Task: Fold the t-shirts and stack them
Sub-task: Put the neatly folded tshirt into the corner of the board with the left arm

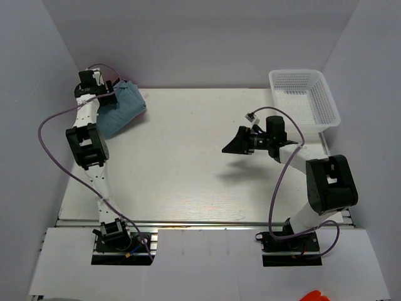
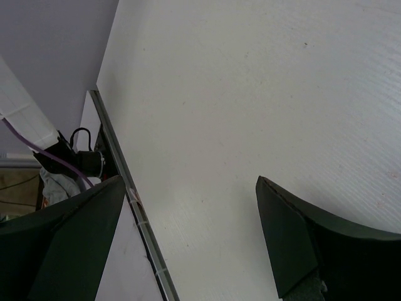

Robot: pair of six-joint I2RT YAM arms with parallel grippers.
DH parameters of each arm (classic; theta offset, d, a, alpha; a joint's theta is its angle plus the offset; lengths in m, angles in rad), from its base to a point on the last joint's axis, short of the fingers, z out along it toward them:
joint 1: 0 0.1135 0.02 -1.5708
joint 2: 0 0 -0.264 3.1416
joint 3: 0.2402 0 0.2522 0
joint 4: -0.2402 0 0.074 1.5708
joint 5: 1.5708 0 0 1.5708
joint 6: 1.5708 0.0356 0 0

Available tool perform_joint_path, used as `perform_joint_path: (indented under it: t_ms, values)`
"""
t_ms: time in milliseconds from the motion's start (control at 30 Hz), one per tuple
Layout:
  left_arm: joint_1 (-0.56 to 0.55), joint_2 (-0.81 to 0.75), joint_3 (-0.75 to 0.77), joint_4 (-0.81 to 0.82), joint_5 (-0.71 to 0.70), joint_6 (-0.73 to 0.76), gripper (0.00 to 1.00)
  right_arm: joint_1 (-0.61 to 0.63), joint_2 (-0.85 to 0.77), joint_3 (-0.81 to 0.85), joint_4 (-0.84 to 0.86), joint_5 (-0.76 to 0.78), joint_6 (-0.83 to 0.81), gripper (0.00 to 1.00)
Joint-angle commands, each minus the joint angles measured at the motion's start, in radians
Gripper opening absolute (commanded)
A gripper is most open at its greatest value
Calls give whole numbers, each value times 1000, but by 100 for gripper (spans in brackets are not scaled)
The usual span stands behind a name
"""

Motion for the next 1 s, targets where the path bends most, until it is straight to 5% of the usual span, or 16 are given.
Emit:
perform_joint_path:
  t_ms: [0, 33, 133, 167, 333, 700, 967]
  values:
    - [-16, 23, 36, 11, -35, 43, 86, 0, 21, 33, 67, -49, 35, 90]
    - [-25, 34, 36, 21, -35, 59, 86, 3, 21, 24, 70, -52, 38, 90]
    - [-45, 63, 59, 30, -1, 68, 64, 5, 18, 16, 89, -49, 50, 90]
    - [-45, 75, 59, 30, 8, 68, 47, 0, 18, 12, 90, -46, 53, 90]
    - [-54, 45, -2, 78, 20, 80, 2, 3, 14, 6, 104, -38, 64, 90]
    - [-54, -161, -111, 346, 10, 2, 0, 3, 18, -5, 124, -41, 68, 90]
    - [-54, -25, 97, 346, 65, -9, 0, -3, 47, 13, 118, -41, 61, 90]
